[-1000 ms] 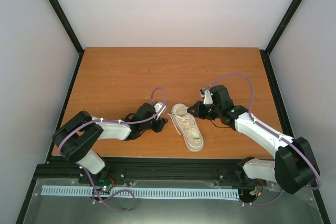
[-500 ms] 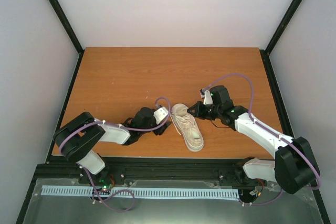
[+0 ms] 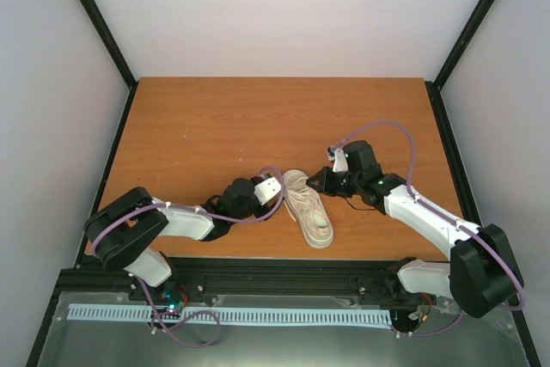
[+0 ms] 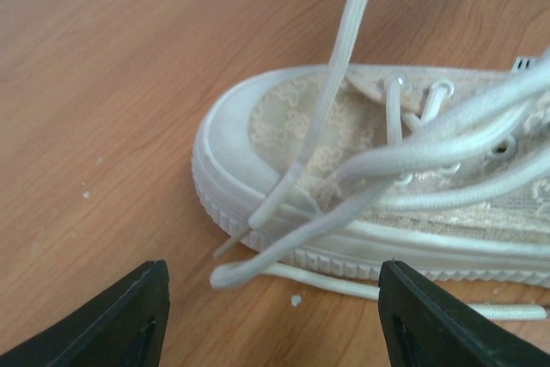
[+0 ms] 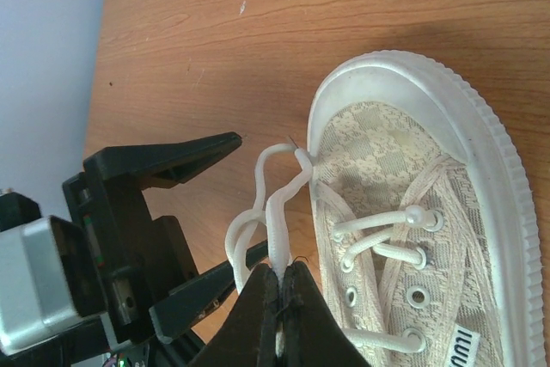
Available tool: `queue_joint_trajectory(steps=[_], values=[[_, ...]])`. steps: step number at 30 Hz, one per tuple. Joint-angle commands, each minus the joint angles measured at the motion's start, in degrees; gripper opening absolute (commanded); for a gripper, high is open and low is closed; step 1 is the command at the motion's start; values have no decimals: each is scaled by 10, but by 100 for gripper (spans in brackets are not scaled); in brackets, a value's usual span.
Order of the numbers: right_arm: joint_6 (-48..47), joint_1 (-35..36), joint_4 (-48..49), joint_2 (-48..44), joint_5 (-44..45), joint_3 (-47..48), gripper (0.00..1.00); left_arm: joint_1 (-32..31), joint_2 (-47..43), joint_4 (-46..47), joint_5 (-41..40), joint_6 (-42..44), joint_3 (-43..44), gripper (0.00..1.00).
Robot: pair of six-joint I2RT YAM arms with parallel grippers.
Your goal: Tie the shoes
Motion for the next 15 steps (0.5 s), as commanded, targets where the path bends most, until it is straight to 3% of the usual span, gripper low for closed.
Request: queue_joint_trajectory(steps=[1, 4, 8, 15], values=[[-7, -1, 11, -8, -9, -7, 3, -8, -28, 33, -14, 28, 11, 68], [-8, -1, 12, -7, -11, -7, 3, -8, -21, 14, -3, 34, 22, 62], [-8, -1, 12, -10, -11, -7, 3, -8, -3, -2, 12, 35, 37, 46], [-8, -1, 10, -13, -10, -8, 3, -8, 10, -10, 21, 34, 51, 32]])
